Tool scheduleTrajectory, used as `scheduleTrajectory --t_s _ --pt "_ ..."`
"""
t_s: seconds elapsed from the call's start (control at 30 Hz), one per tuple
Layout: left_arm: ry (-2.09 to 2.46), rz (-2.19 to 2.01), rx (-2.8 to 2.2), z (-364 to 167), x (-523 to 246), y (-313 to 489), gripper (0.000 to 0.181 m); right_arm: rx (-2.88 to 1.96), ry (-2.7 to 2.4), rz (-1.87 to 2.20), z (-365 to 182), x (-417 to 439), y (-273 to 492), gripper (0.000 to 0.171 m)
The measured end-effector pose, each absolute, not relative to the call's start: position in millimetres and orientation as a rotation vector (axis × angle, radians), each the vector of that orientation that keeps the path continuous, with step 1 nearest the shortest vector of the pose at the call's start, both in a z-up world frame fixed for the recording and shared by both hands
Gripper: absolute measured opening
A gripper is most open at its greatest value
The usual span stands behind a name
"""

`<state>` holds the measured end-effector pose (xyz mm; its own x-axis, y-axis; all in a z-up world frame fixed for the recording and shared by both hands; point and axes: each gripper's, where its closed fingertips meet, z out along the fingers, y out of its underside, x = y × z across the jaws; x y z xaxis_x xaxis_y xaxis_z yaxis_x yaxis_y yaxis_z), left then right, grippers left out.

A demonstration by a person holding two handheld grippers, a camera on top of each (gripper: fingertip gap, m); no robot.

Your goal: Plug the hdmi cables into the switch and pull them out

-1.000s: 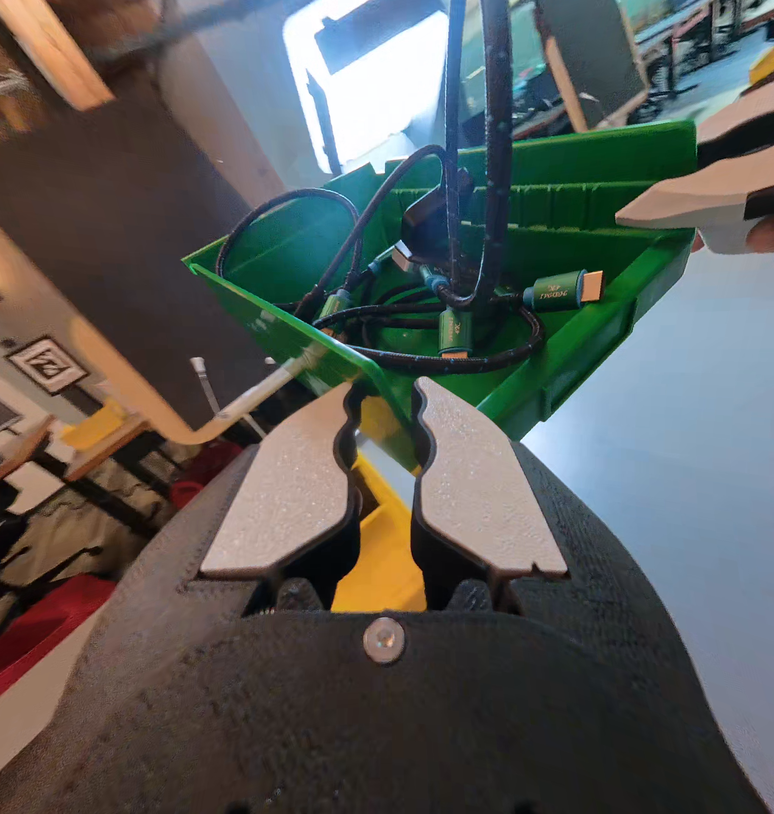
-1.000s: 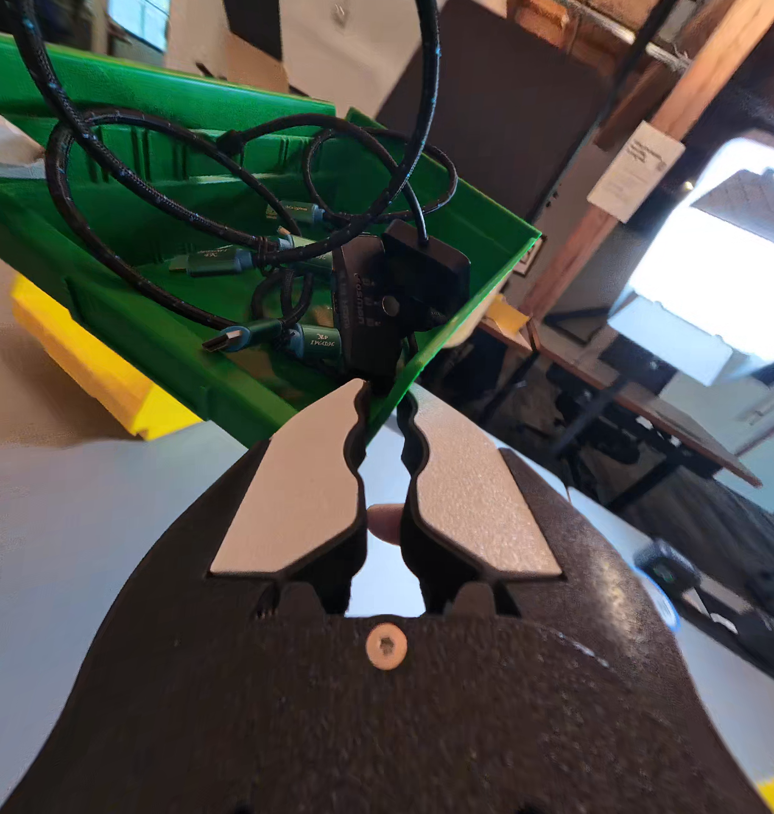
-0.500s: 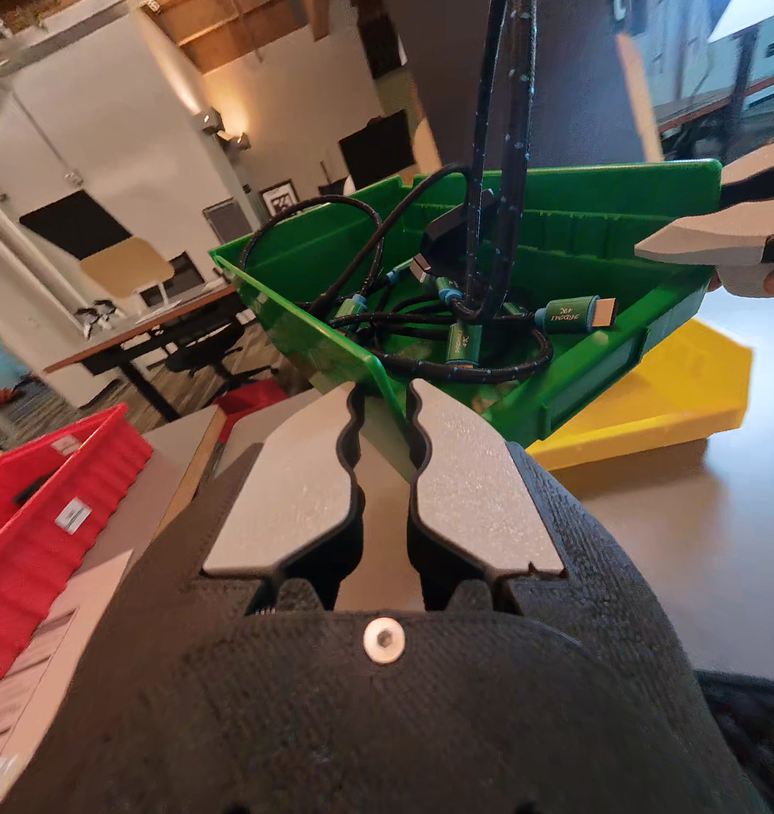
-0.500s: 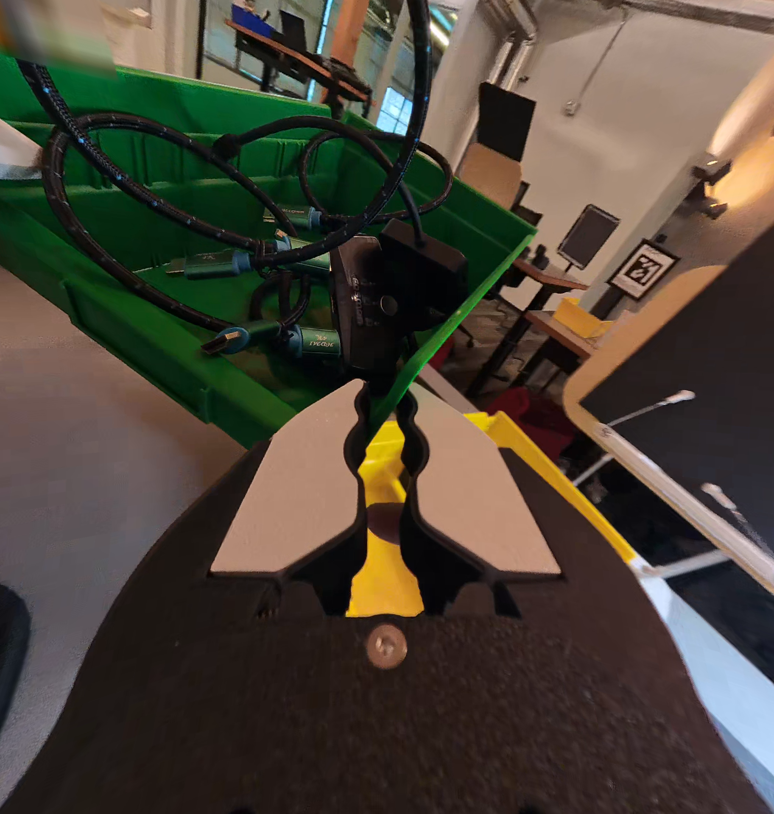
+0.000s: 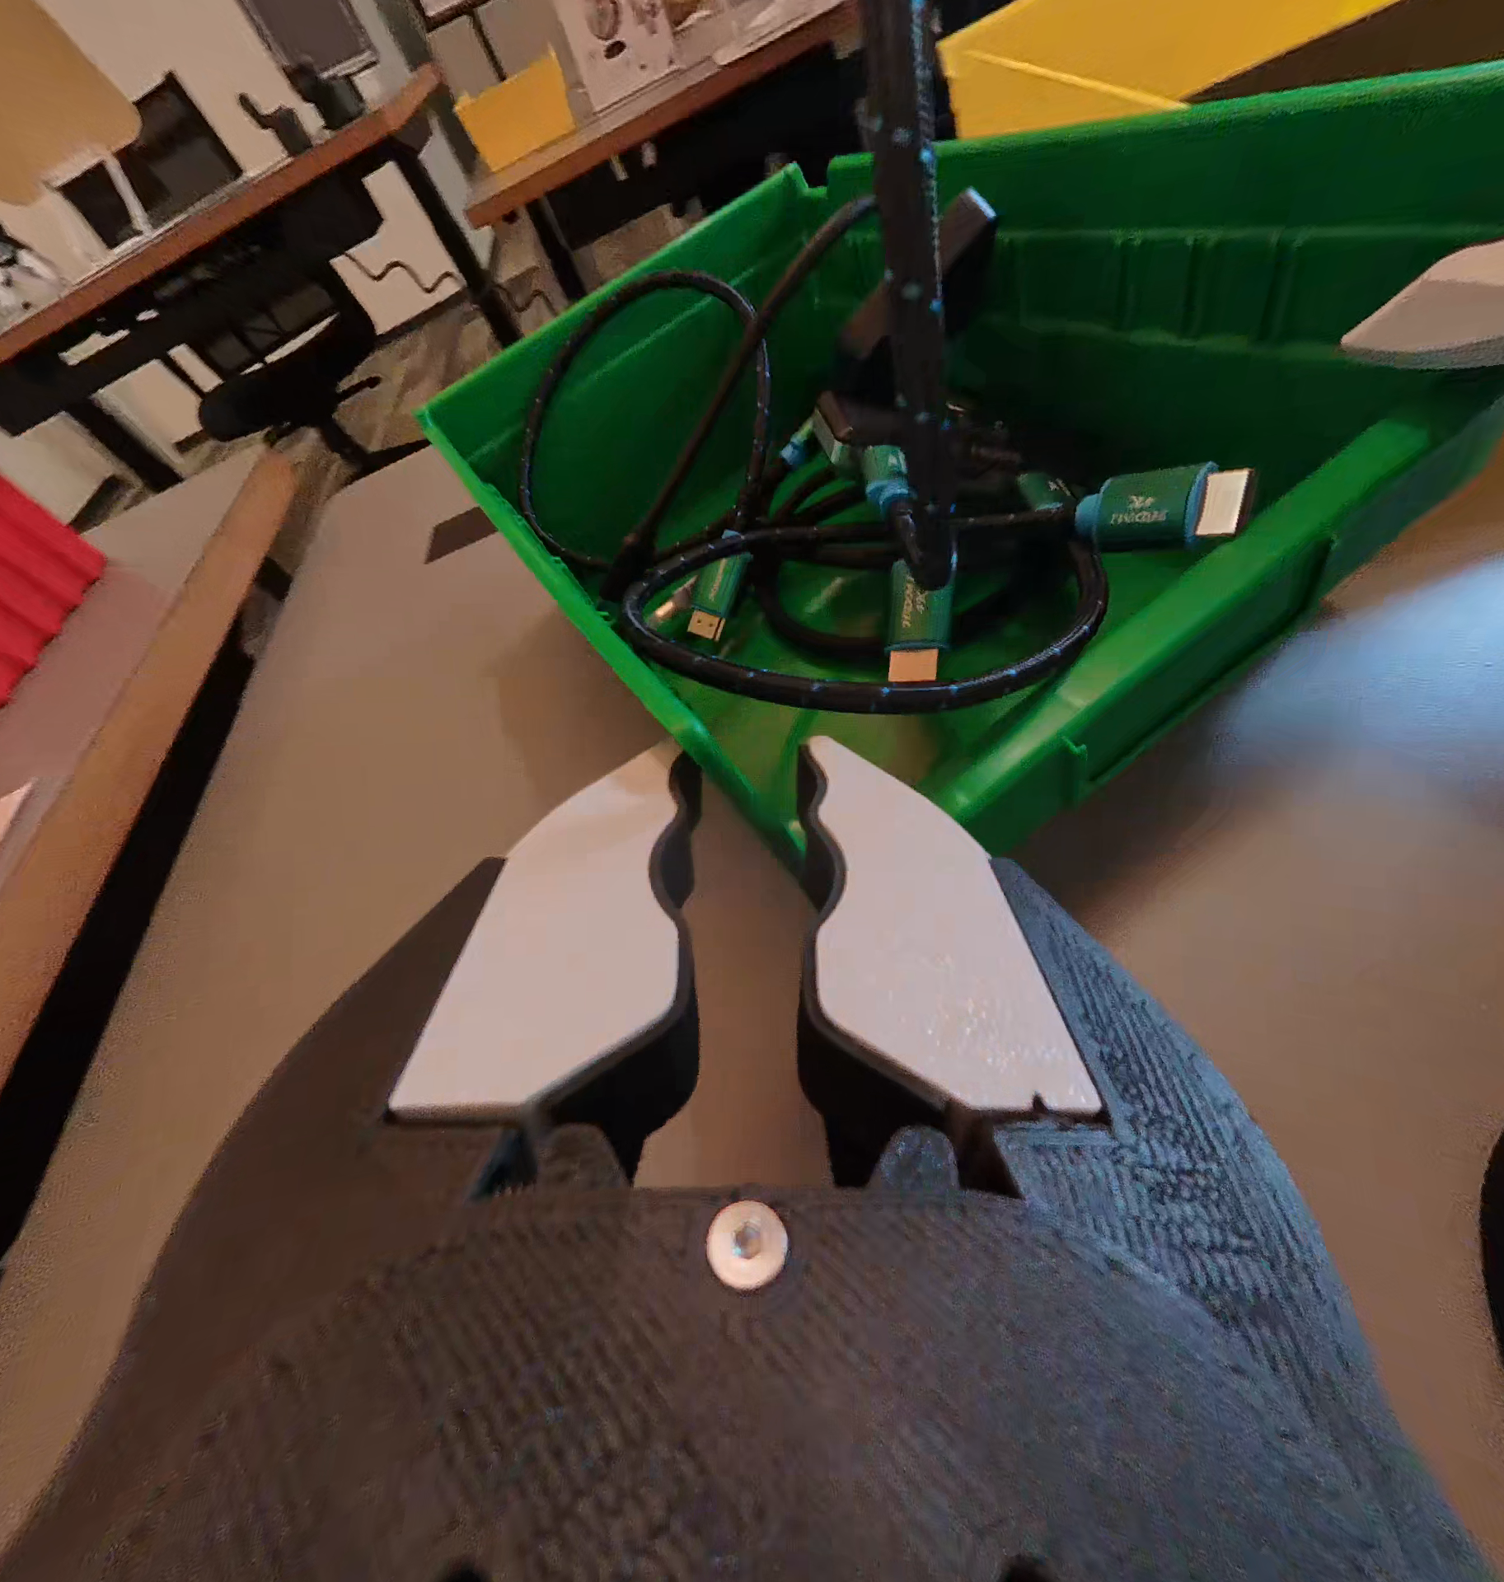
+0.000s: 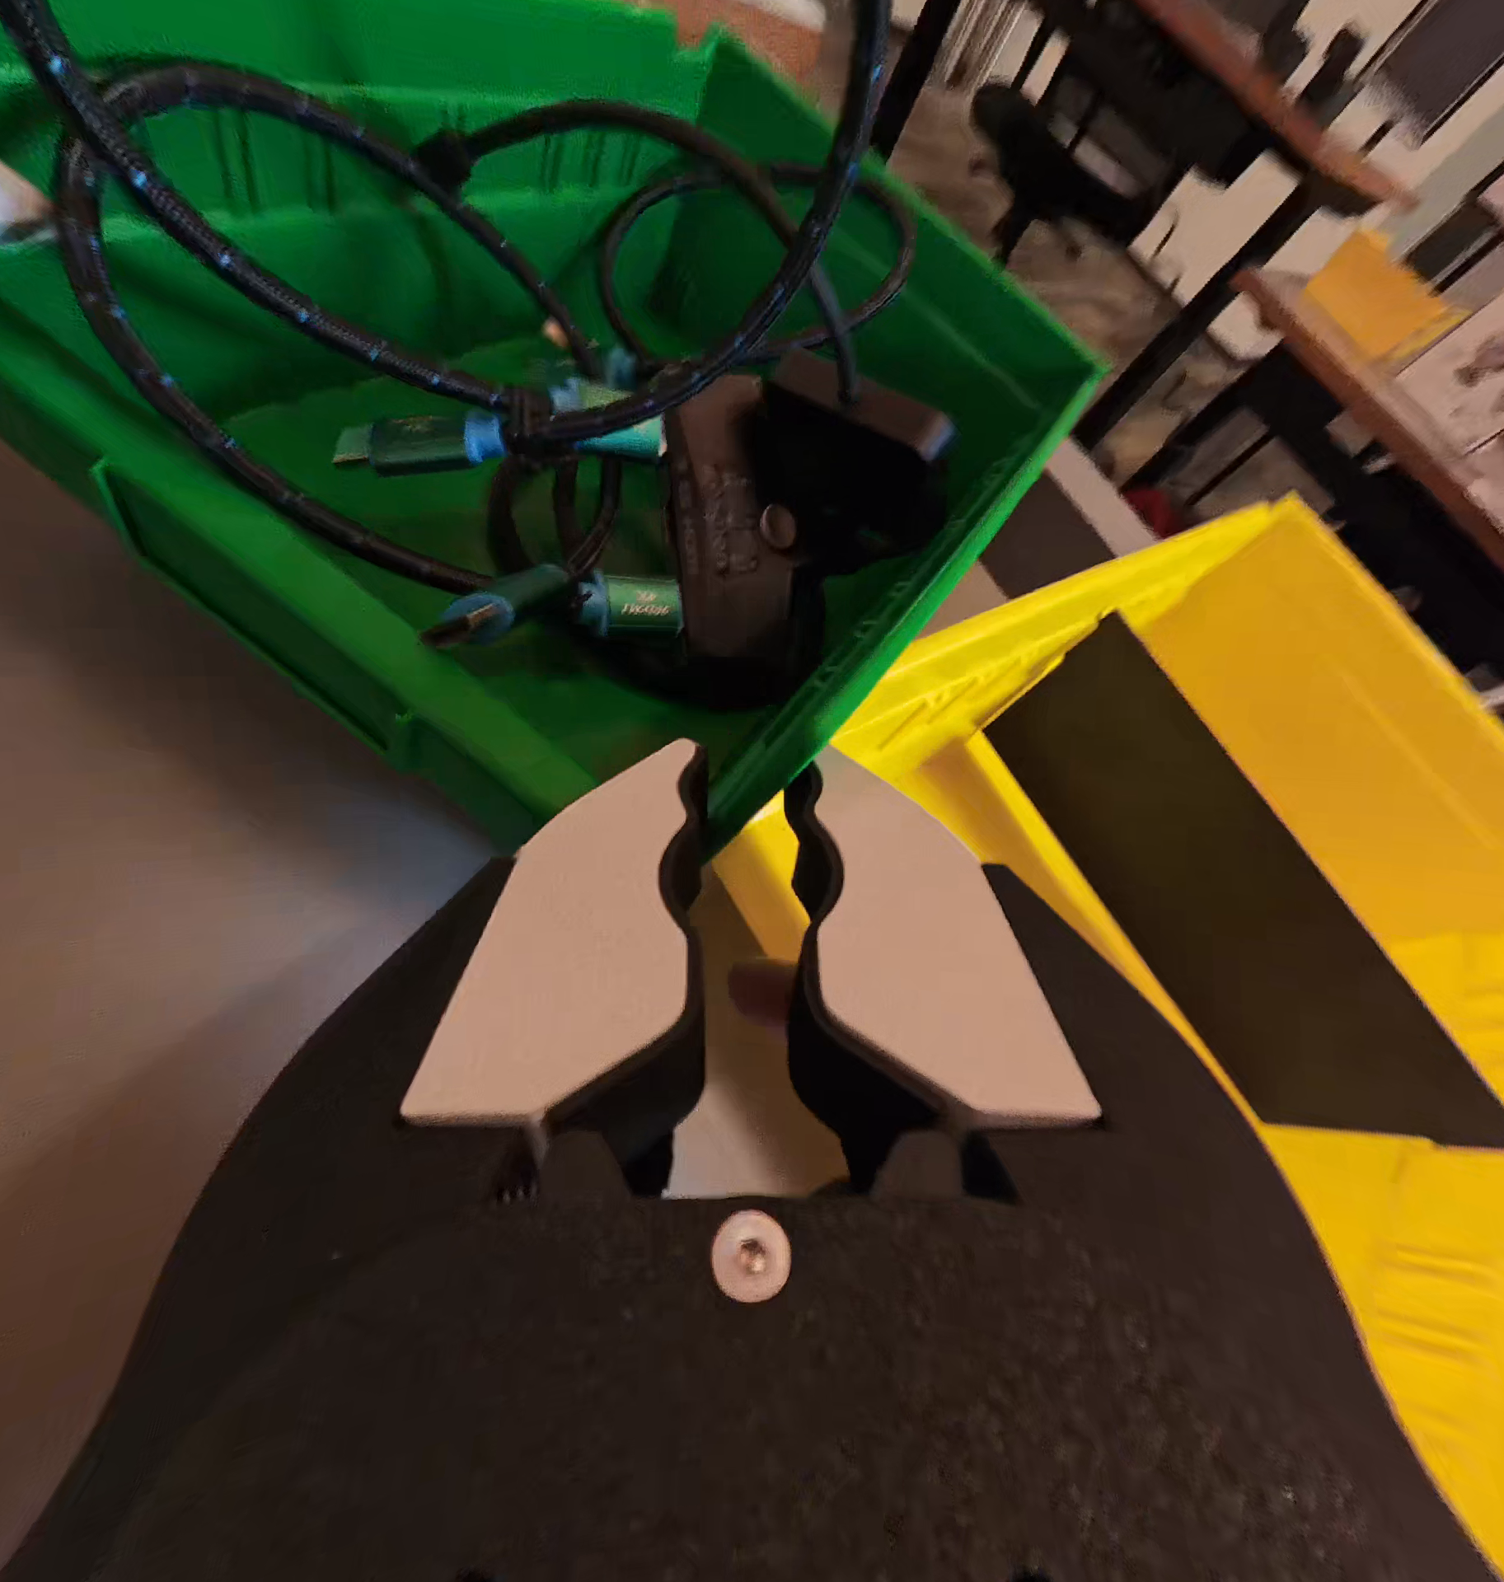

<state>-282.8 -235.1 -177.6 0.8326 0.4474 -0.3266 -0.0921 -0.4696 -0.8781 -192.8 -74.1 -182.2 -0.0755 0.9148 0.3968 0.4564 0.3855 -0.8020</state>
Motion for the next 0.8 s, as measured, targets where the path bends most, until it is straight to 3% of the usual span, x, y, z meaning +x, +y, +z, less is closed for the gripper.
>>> scheduleTrajectory --t_s 0.2,0.27,0.43,0.57,0.67,0.73,0.77,0.8 --pt "-0.173 0.489 -1.990 -170.0 -260.1 -192.0 0.026 -1.170 -1.878 0.524 -180.8 -138.9 -48.2 0.027" --pt "-0.133 0.585 -1.976 -159.4 -259.3 -187.3 0.036 -1.152 -1.943 0.500 -175.2 -122.0 -34.6 0.038" --pt "-0.055 0.631 -1.921 -116.6 -249.6 -189.6 0.036 -1.074 -2.156 0.222 -193.6 -84.3 31.3 0.063" --pt "0.186 0.465 -2.049 -125.5 -201.7 -166.6 0.043 -0.990 -2.294 0.038 -213.3 -75.2 69.5 0.076" --pt "0.394 0.465 -2.210 -154.4 -176.3 -143.5 0.052 -0.926 -2.414 -0.029 -229.1 -82.8 75.2 0.070" --pt "0.497 0.555 -2.326 -173.3 -177.9 -133.8 0.057 -0.906 -2.507 -0.052 -245.6 -82.3 73.3 0.051" --pt "0.542 0.625 -2.357 -177.3 -181.1 -130.9 0.058 -0.881 -2.524 -0.076 -249.9 -81.3 73.8 0.032" --pt "0.590 0.682 -2.369 -178.2 -182.6 -129.5 0.057 -0.839 -2.507 -0.073 -249.2 -81.8 72.7 0.030"
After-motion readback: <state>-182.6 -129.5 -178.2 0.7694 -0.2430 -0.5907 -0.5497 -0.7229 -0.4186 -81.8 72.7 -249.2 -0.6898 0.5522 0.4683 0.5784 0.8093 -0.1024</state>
